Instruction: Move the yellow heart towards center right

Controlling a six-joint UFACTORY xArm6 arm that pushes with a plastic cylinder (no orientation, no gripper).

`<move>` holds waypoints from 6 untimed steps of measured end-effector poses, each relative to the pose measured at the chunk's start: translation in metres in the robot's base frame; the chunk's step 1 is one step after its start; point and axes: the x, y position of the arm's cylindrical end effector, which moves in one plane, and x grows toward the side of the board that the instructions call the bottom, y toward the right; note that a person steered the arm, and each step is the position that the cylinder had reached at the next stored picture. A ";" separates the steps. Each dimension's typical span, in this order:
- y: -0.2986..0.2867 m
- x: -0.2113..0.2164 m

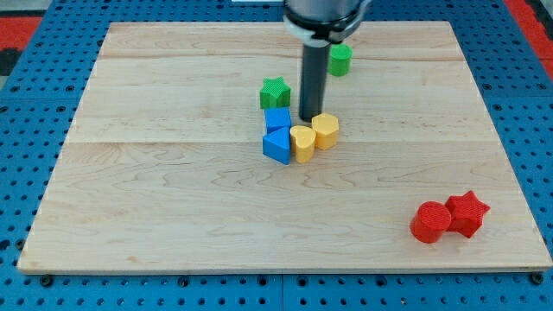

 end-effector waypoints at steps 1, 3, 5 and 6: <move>-0.008 0.024; 0.025 0.091; -0.033 0.118; 0.021 0.131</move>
